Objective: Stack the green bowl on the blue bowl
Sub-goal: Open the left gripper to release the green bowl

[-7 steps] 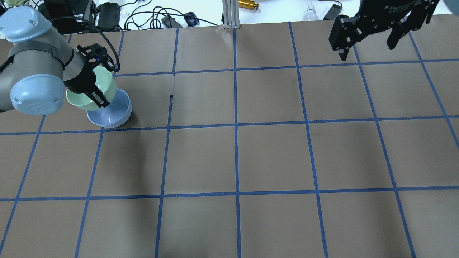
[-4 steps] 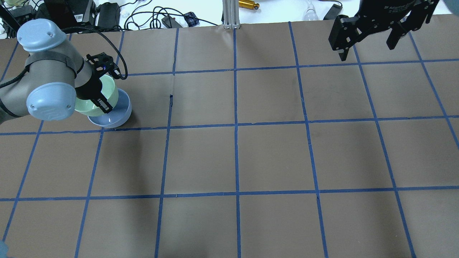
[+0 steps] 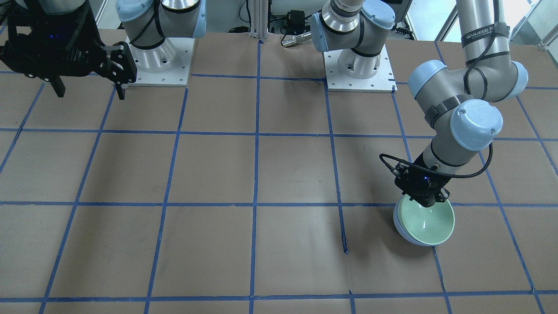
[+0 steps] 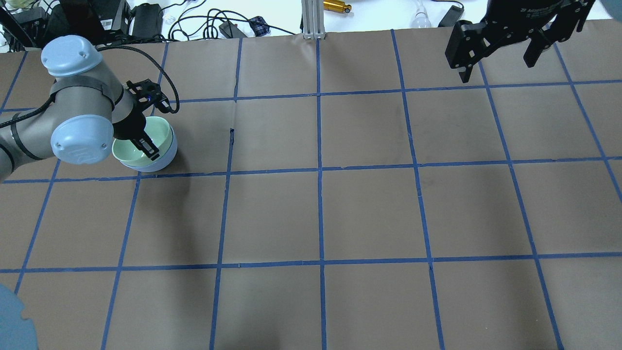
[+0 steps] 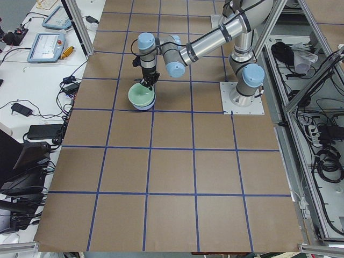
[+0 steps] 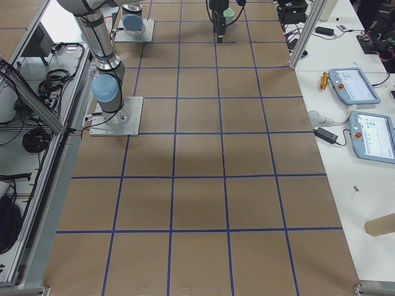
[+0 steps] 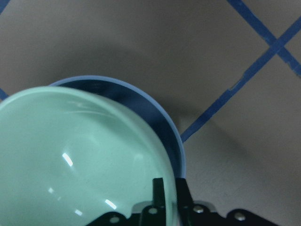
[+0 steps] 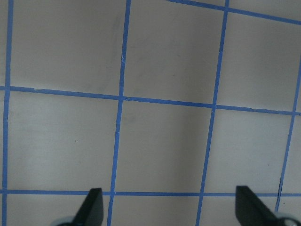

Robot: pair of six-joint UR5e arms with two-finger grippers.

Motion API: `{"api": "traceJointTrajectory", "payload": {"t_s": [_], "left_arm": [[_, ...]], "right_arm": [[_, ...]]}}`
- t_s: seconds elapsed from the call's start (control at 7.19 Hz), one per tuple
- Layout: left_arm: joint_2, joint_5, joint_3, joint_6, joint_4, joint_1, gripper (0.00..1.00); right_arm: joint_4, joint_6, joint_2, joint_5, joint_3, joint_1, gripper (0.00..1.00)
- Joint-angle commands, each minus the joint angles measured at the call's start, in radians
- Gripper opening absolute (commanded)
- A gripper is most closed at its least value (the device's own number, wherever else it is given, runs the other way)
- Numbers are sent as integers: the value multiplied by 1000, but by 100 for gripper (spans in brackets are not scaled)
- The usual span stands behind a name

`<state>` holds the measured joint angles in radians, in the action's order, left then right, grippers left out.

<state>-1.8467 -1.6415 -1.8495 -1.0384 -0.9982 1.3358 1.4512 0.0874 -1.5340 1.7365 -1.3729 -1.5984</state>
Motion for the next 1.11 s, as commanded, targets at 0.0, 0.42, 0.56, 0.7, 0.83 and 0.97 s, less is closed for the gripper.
{"api": "traceJointTrajectory", "payload": {"t_s": [0.0, 0.42, 0.56, 0.7, 0.83, 0.97], "left_arm": [[-2, 6, 1, 56, 20, 26, 95], [90, 6, 22, 266, -73, 114, 95], [119, 46, 64, 358, -189, 115, 95], [148, 75, 110, 450, -294, 117, 95], [174, 86, 156, 540, -383, 117, 95], [196, 139, 202, 639, -483, 117, 100]], "right_arm": [[0, 0, 0, 0, 0, 0, 100], [0, 0, 0, 0, 0, 2, 100], [0, 0, 0, 0, 0, 0, 100], [0, 0, 0, 0, 0, 0, 100], [0, 0, 0, 0, 0, 0, 100], [0, 0, 0, 0, 0, 0, 100]]}}
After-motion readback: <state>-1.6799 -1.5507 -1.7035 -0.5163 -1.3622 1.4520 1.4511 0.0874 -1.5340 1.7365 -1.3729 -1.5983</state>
